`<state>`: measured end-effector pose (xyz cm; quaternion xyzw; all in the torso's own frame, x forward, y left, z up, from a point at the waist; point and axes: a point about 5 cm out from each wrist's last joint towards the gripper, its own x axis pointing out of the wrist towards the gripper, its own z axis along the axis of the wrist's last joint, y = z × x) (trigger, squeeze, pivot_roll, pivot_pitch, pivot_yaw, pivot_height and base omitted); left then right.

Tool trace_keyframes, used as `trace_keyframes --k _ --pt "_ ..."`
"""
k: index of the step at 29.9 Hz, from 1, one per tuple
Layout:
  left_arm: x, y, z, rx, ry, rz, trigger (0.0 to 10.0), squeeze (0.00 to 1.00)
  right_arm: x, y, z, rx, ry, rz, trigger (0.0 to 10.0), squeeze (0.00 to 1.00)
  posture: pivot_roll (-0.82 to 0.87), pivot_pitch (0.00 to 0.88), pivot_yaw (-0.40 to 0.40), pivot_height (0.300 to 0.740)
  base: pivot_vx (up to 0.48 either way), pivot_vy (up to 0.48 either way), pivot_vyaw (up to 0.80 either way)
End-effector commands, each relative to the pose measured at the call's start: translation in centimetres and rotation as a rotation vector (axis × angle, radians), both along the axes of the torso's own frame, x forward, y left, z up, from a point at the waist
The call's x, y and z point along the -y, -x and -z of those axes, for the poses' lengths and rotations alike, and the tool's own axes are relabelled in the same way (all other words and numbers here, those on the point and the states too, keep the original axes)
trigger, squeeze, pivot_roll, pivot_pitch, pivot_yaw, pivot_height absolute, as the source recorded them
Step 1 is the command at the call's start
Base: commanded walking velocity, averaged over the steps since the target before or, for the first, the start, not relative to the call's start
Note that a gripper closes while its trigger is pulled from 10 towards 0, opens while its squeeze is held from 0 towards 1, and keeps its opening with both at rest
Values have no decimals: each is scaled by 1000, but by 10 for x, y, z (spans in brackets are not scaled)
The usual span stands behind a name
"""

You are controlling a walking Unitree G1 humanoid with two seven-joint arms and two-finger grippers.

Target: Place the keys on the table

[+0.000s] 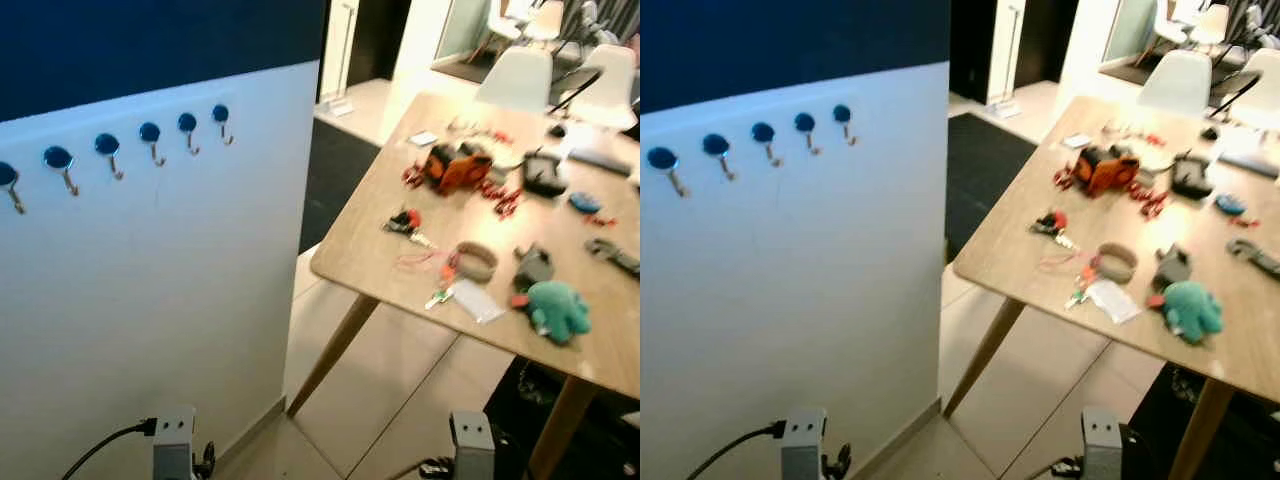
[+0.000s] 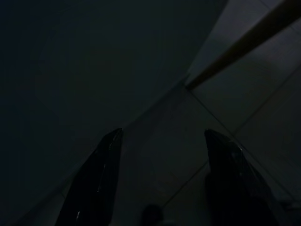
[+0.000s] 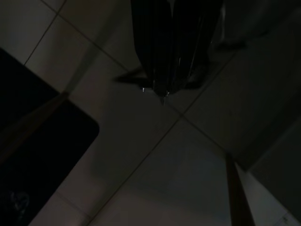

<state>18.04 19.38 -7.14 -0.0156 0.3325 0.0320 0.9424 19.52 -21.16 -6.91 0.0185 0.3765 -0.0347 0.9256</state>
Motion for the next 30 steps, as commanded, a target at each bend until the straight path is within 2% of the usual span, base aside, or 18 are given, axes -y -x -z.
trace_keyframes --k 1,5,27,30 --pt "0 3 2 -12 5 -2 10000 0 -2 5 3 -21 -8 -8 10000 0 33 29 -51 740 0 0 -800" --pt "-1 4 2 -3 16 -11 10000 0 -8 2 3 -19 -10 -48 10000 0 34 27 -51 740 0 0 -800" --pt "-5 10 5 -15 11 -30 10000 0 -19 0 3 -18 -16 -107 10000 0 42 30 -58 740 0 0 -800" --pt "-5 10 5 -14 12 -35 10000 0 -21 -1 2 -8 -18 -142 10000 0 41 33 -59 740 0 0 0"
